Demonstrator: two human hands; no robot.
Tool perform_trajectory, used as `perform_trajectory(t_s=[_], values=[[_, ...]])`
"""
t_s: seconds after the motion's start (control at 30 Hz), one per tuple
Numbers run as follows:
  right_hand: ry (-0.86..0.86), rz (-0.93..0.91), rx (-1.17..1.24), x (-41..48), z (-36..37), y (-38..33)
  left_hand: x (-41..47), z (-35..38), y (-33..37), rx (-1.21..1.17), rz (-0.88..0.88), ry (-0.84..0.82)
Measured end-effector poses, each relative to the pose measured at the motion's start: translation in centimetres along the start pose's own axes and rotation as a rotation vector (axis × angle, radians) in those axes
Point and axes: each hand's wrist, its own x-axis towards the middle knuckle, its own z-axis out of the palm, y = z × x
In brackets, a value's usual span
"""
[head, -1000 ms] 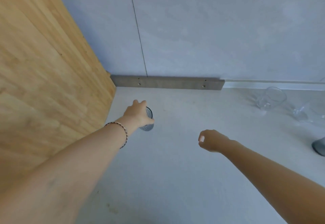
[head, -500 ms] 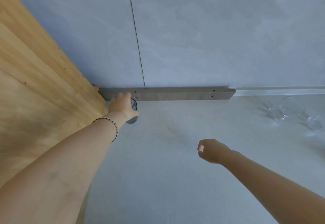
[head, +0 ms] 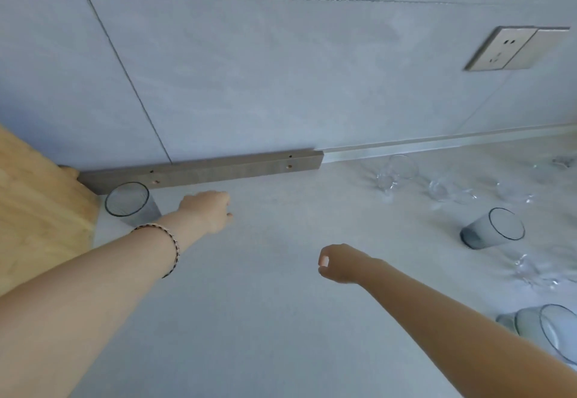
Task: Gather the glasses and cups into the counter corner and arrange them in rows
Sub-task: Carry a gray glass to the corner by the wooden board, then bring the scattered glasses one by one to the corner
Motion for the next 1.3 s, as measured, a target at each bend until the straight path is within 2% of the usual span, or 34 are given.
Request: perform_trajectory(t_s=[0.17,0.3,0.43,0.53,0.77,1.03,1.17,1.3], values=[[0.054,0.095,-0.022,-0.3,-2.4,9.2,-0.4,0.7,9.3,-0.031,0.089,-0.08],[0.195,0.123,-0.039,0.9,-6.4,15.1,-0.4,1.8,14.5,-0.045,0.07,-0.137],[0.389,0.123,0.073,3.5,-11.1,18.5,0.0,2.5,17.7,-0.094,0.042,-0.165],[0.438,0.139,0.149,6.0,-13.8,19.4,0.3,2.4,18.7,-0.108,0.013,-0.173],[0.361,0.13,0.144,11.1,-15.6,19.9,0.7,2.9,17.9,-0.128,-0.135,-0.208],[0.454,0.094,0.152,10.4,-14.1,19.3,-1.2,4.3,13.8,-0.157,-0.252,-0.223],[0.398,-0.041,0.045,7.5,-12.0,15.0,-2.6,4.7,10.0,-0.189,-0.267,-0.227],[0.33,-0.152,-0.007,5.0,-9.0,7.3,-4.1,5.3,4.5,-0.212,-0.27,-0.21]])
